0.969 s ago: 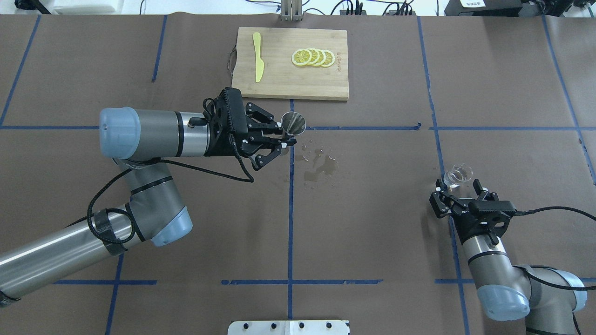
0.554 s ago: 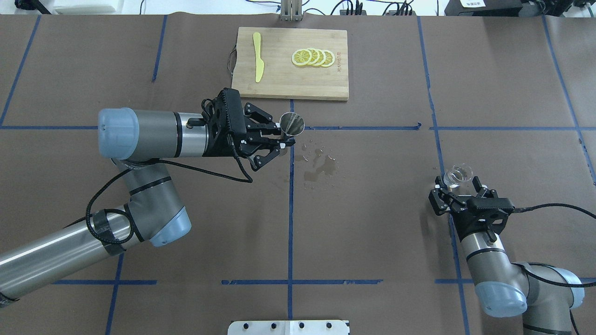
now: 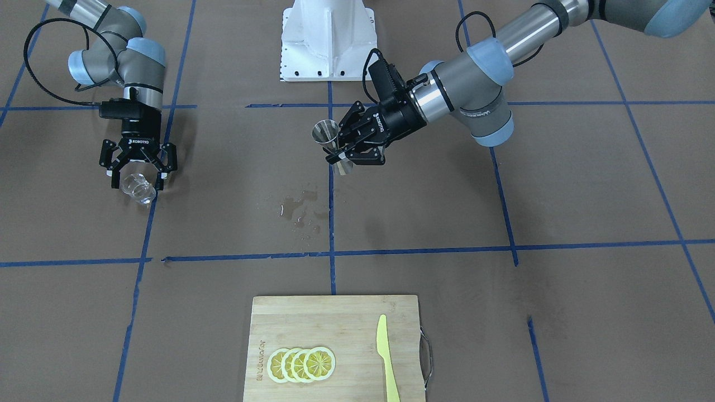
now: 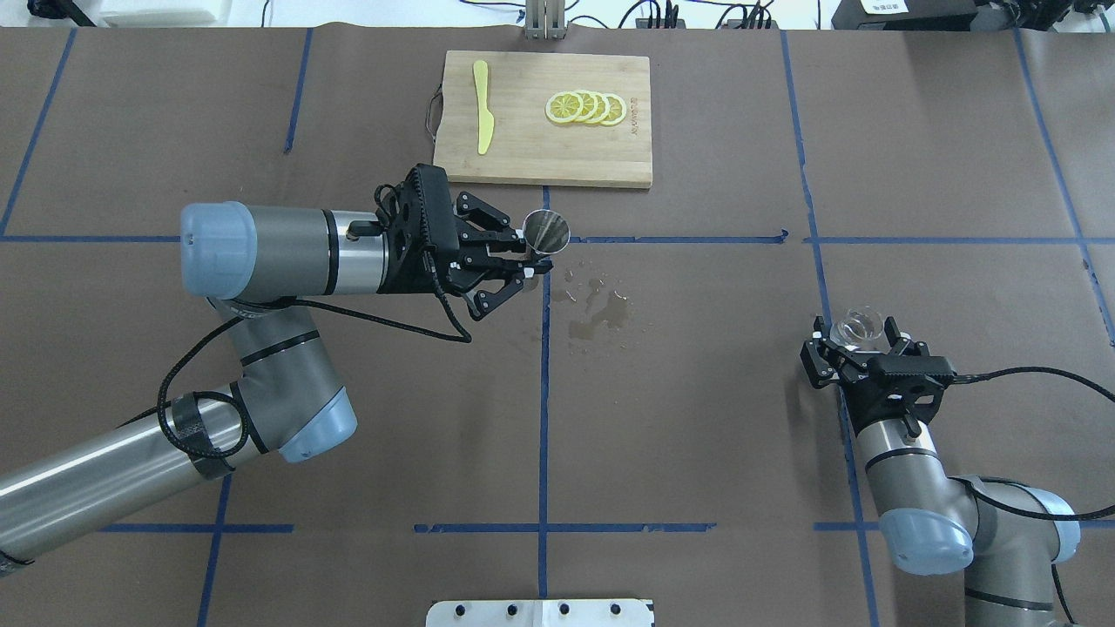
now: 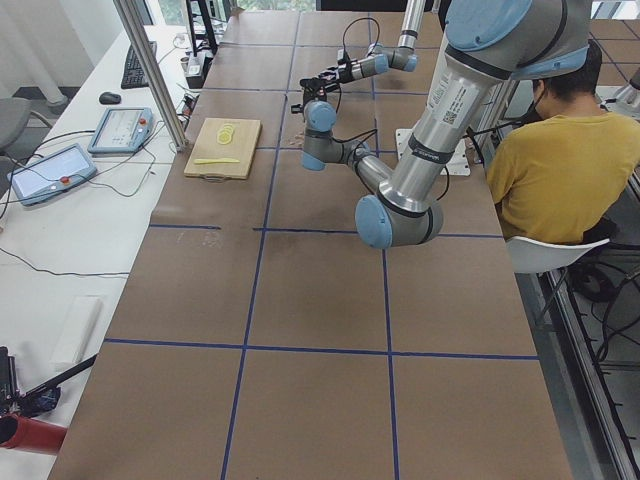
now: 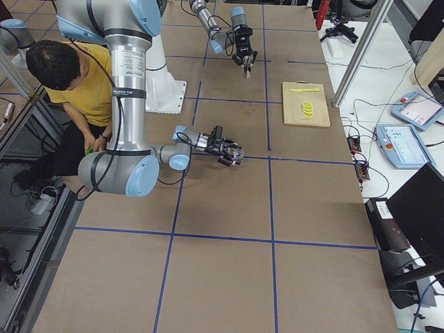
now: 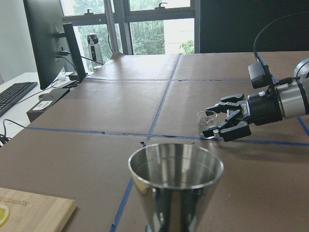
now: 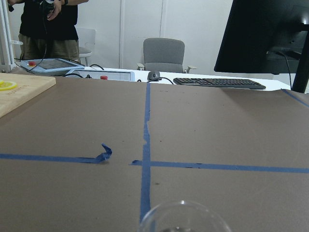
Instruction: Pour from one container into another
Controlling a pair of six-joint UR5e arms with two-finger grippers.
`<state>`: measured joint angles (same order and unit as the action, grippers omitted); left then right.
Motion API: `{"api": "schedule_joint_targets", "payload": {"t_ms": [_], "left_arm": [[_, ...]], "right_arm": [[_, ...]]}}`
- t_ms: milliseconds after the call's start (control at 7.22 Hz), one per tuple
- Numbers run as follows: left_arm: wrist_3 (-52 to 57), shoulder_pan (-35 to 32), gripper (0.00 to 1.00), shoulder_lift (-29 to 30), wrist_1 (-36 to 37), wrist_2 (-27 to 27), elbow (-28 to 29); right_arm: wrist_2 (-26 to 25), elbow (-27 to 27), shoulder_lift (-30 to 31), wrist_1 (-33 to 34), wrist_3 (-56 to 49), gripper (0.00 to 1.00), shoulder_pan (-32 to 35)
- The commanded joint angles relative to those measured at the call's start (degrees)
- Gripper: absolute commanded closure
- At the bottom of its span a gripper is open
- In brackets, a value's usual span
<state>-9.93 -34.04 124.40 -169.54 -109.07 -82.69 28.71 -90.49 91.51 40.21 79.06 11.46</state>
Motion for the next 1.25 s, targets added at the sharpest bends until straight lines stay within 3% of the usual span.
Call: {"api": "schedule_joint_targets", "payload": {"t_ms": [0, 138, 277, 554, 1107], "left_arm": [[0.0, 0.0, 1.0, -0.1, 0.0, 0.0, -0.3], [-0.1, 0.0, 1.0, -0.1, 0.0, 0.0, -0.3], [0.0, 0.0, 1.0, -0.2, 0.0, 0.0, -0.3], [0.0, 0.0, 1.0, -0.5, -0.1, 0.0, -0.4], [-0.1, 0.0, 1.0, -0.9, -0.1, 0.0, -1.4]], "right_arm": [[0.0, 0.8, -0.8, -0.2, 0.2, 0.43, 0.4], [-0.1, 1.1, -0.7, -0.2, 0.3, 0.77, 0.5], [-0.2, 1.5, -0.7, -0.6, 0.6, 0.93, 0.4], [-0.3, 1.5, -0.7, -1.3, 0.7, 1.0, 0.5], [-0.9, -1.6, -0.6, -8.2, -9.5, 1.0, 2.1]]}}
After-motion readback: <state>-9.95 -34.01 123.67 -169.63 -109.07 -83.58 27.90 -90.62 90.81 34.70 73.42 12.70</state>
